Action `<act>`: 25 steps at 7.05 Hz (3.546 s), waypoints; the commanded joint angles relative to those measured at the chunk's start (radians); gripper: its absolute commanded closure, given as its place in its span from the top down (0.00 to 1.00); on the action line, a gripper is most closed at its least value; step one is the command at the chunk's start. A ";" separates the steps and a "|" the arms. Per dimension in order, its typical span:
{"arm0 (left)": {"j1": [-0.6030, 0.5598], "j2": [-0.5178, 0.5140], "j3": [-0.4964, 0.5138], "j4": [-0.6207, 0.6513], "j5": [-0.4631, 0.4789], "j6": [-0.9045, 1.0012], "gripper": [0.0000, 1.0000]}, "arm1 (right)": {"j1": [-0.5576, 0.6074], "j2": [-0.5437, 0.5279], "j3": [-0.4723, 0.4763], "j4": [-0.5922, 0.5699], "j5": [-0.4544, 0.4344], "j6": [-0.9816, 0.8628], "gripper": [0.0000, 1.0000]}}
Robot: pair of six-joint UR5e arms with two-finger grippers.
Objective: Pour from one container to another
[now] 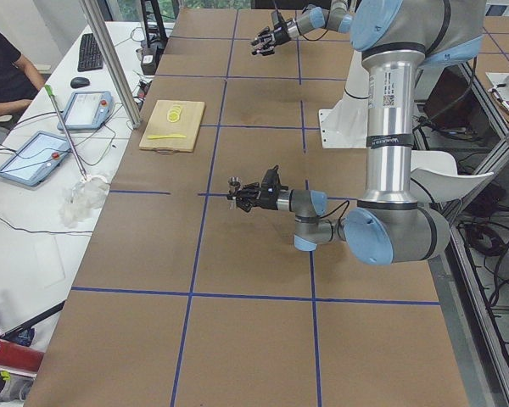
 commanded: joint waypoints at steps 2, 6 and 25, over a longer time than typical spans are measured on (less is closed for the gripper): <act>0.017 -0.054 0.013 -0.003 -0.002 -0.209 0.00 | 0.000 0.003 0.002 0.001 0.000 0.000 0.00; 0.057 -0.065 0.047 -0.001 0.085 -0.144 0.00 | 0.000 0.008 0.001 0.001 0.000 0.002 0.00; 0.146 0.101 0.023 0.009 -0.033 -0.233 1.00 | -0.005 0.014 -0.024 0.001 0.000 0.032 0.00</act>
